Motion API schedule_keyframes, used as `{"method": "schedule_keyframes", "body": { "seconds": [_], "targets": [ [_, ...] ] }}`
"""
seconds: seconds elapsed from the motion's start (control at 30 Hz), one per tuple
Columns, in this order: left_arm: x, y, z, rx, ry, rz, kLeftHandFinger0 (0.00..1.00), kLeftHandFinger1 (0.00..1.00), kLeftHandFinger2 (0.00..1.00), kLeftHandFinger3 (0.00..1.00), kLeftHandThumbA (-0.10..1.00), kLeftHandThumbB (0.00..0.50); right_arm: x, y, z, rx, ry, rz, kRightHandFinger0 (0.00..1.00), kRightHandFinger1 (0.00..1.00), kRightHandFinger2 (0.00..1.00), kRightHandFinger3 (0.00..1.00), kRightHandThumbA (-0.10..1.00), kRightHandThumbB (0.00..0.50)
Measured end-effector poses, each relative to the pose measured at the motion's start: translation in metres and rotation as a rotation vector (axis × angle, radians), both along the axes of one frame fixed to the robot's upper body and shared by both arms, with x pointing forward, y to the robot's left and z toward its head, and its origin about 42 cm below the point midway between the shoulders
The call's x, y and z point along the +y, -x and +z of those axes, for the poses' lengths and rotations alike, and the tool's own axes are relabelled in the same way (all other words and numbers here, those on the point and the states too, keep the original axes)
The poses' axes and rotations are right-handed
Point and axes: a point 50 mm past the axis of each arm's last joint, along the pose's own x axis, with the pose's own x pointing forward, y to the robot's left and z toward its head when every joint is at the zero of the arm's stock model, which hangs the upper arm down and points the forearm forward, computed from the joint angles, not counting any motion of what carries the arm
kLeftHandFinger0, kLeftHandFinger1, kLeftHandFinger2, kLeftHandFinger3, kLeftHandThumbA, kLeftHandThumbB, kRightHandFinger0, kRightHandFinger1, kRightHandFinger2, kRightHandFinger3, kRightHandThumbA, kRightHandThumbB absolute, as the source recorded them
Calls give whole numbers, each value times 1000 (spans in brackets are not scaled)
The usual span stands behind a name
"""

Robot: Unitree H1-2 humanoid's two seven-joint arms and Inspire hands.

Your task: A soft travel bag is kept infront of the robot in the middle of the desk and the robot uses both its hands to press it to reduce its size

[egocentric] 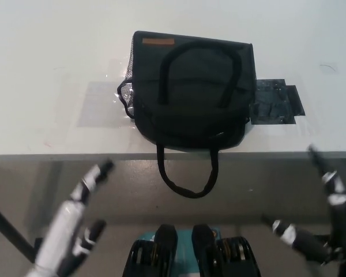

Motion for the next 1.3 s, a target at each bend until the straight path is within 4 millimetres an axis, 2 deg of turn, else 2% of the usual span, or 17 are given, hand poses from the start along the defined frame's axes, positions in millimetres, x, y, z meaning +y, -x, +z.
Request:
{"method": "schedule_keyframes", "body": {
  "seconds": [0.03,0.1,0.13,0.2,0.23,0.3,0.33,0.37,0.53,0.63,0.7,0.73,0.77,0.93,1.07,1.2,1.3],
  "targets": [
    [2,-4,14,-52,-10,-2,1000,1000,1000,1000,1000,385,-2,-5,10,-31,7,-4,1000,1000,1000,1000,1000,233],
    [6,-15,42,-144,-36,-2,1000,1000,1000,1000,1000,378,-5,-17,32,-95,26,-9,1000,1000,1000,1000,1000,262],
    [8,-20,51,-171,-49,0,1000,1000,1000,1000,1000,397,-6,-23,42,-119,36,-8,1000,1000,1000,1000,1000,266],
    [12,-35,79,-248,-86,1,1000,1000,1000,1000,1000,383,-7,-37,64,-165,59,-5,1000,1000,1000,1000,1000,288],
    [13,-41,89,-274,-99,2,1000,1000,1000,1000,1000,379,-8,-44,72,-180,66,-5,1000,1000,1000,1000,1000,289],
    [15,-54,114,-334,-134,2,1000,1000,1000,1000,1000,378,-8,-58,92,-206,80,-5,1000,1000,1000,1000,1000,238],
    [15,-59,123,-353,-150,1,1000,1000,1000,1000,1000,360,-7,-63,98,-213,85,-5,1000,1000,1000,1000,1000,235],
    [14,-65,135,-378,-168,1,1000,1000,1000,1000,1000,333,-6,-69,107,-222,89,-2,1000,1000,1000,1000,1000,259],
    [6,-110,179,-407,-248,13,1000,1000,1000,1000,1000,323,0,-107,137,-204,105,3,1000,1000,1000,1000,1000,272],
    [-7,-151,202,-367,-321,21,1000,1000,1000,1000,1000,334,9,-140,156,-154,126,15,1000,1000,1000,1000,1000,266],
    [-17,-177,212,-328,-373,27,1000,1000,1000,1000,1000,333,17,-160,167,-119,140,28,1000,1000,1000,1000,1000,200],
    [-18,-180,213,-322,-380,30,1000,1000,1000,1000,1000,324,19,-164,171,-119,142,31,1000,1000,1000,1000,1000,199],
    [-26,-200,220,-288,-421,38,1000,1000,1000,1000,1000,322,26,-181,178,-84,160,42,1000,1000,1000,1000,1000,183],
    [-42,-252,234,-190,-552,91,1000,1000,1000,1000,1000,343,47,-234,196,27,215,60,1000,1000,1000,1000,1000,201],
    [-51,-290,238,-97,-685,158,1000,1000,1000,1000,1000,344,60,-274,205,142,261,49,1000,1000,1000,1000,1000,185],
    [-57,-315,240,-34,-774,213,1000,1000,1000,1000,1000,324,68,-302,215,222,297,31,1000,1000,1000,1000,1000,208],
    [-63,-324,235,-7,-808,233,1000,1000,1000,1000,1000,302,73,-314,219,263,311,22,1000,1000,1000,1000,1000,226]
  ]
}}
